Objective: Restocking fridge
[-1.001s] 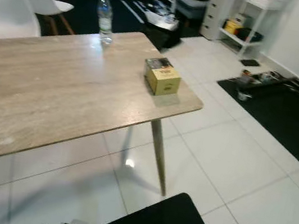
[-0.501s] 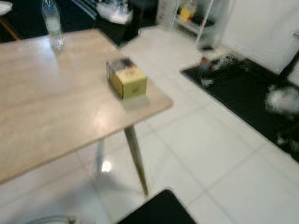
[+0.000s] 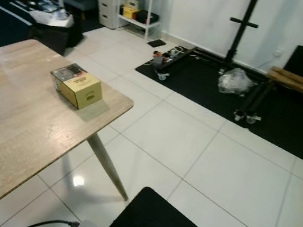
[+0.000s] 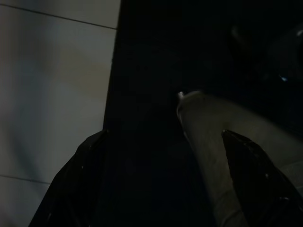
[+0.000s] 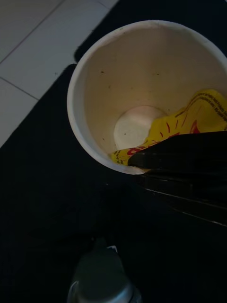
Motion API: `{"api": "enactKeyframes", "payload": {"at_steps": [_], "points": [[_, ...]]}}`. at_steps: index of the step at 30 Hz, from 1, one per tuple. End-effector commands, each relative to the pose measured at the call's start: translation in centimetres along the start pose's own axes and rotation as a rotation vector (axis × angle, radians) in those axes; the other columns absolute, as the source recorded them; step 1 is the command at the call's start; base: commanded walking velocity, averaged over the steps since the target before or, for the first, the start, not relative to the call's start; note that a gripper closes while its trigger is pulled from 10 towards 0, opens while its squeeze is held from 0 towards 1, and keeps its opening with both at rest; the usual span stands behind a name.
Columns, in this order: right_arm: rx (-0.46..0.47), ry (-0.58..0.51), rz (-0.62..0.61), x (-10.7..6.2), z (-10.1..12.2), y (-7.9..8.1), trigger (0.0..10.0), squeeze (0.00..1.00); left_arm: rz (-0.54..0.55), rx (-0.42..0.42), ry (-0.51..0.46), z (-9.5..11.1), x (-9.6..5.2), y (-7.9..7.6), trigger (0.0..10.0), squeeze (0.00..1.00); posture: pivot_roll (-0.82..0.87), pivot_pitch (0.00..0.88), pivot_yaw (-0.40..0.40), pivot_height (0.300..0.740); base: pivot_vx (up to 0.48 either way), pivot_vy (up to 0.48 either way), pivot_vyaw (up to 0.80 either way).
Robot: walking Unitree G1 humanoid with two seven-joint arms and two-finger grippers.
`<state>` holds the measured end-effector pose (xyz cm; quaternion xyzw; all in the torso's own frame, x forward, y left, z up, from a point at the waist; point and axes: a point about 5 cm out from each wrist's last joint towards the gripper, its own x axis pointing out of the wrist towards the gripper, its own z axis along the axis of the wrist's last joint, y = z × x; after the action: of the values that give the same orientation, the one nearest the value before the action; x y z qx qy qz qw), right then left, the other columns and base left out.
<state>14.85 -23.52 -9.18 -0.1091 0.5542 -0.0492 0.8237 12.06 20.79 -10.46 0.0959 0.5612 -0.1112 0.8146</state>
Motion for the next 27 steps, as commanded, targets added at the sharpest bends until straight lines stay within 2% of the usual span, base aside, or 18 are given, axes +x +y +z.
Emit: {"api": "enactKeyframes", "payload": {"at_steps": [1, 27], "points": [[-0.007, 0.007, -0.001, -0.01, -0.16, -0.08, 10.0, 0.00, 0.000, 0.007, 0.002, 0.08, -0.01, 0.12, 10.0, 0.00, 0.04, 0.000, -0.006, 0.740, 0.000, 0.000, -0.78], [-0.022, 0.000, 0.009, 0.01, 0.03, 0.25, 10.0, 0.00, -0.003, 0.016, 0.003, 0.09, -0.02, 0.12, 10.0, 0.00, 0.04, 0.000, -0.004, 0.740, 0.000, 0.000, -0.78]]}}
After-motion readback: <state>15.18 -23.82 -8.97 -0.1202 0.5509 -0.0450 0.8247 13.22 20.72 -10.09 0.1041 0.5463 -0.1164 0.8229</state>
